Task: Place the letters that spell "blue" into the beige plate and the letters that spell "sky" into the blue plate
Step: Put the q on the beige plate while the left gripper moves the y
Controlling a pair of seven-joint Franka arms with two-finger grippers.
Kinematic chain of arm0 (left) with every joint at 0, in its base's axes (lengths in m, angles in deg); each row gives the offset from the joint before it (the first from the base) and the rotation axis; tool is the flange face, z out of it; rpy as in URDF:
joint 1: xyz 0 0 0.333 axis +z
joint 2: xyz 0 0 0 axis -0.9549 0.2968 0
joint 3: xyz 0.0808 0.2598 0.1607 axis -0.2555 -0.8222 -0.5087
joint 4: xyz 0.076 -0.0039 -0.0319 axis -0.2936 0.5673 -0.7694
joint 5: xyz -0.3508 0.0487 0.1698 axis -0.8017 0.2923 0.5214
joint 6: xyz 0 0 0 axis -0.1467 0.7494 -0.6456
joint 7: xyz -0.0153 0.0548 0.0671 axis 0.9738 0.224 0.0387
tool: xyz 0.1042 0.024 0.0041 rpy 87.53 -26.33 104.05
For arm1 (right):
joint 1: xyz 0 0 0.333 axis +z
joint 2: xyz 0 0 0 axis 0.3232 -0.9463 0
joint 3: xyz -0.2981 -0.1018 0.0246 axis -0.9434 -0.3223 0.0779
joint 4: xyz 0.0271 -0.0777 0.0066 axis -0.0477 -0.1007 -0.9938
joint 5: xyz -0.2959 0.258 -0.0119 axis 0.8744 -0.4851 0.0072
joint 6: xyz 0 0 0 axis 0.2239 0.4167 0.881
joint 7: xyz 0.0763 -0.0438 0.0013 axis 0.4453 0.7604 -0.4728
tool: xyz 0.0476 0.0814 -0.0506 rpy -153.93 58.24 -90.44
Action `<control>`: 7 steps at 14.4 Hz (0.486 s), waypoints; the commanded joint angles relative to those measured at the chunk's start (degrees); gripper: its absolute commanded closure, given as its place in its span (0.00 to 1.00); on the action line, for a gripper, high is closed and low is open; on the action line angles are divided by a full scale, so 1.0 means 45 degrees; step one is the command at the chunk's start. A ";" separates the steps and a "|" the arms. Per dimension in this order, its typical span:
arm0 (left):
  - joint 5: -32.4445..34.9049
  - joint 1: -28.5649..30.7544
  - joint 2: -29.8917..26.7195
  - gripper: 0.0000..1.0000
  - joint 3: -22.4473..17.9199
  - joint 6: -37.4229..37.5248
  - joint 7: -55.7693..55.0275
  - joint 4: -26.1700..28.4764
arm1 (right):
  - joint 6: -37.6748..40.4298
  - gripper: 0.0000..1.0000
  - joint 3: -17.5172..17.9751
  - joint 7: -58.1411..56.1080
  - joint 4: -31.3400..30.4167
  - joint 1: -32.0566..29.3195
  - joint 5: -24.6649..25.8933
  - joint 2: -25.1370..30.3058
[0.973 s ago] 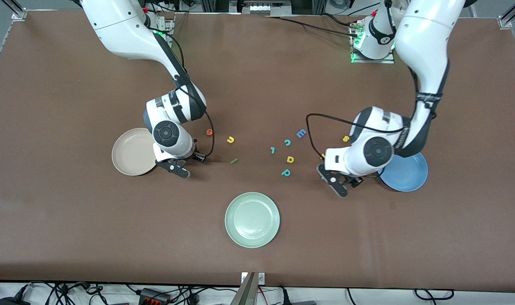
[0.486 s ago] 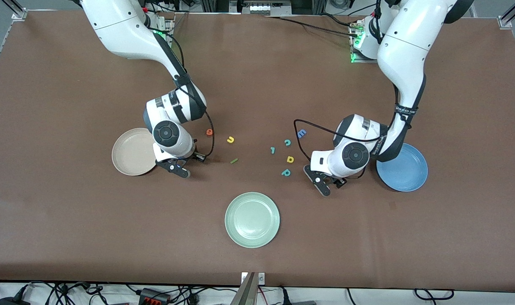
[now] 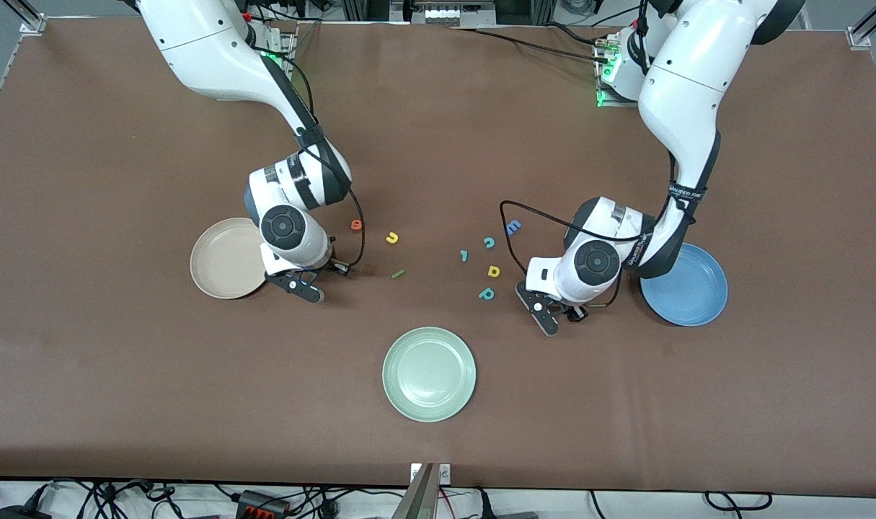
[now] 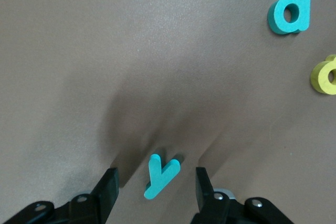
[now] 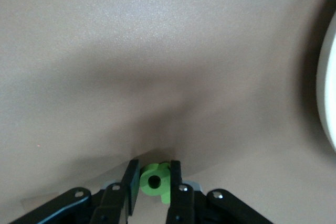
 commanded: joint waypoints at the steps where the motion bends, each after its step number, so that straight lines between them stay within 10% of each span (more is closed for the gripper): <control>1: 0.0240 -0.0071 0.0243 0.56 -0.0041 -0.0157 0.0197 -0.0253 | 0.0352 0.76 -0.0007 -0.0180 -0.0172 0.0038 -0.0180 0.0530; 3: 0.0240 -0.0090 0.0224 0.82 -0.0041 -0.0157 0.0197 -0.0253 | 0.0665 0.78 -0.0007 -0.0297 -0.0132 -0.0001 -0.0161 0.0764; 7: 0.0181 -0.0110 -0.0184 0.94 -0.0041 0.0250 0.0042 -0.0253 | 0.1716 0.78 -0.0125 -0.1369 -0.0113 -0.0410 -0.0161 0.1349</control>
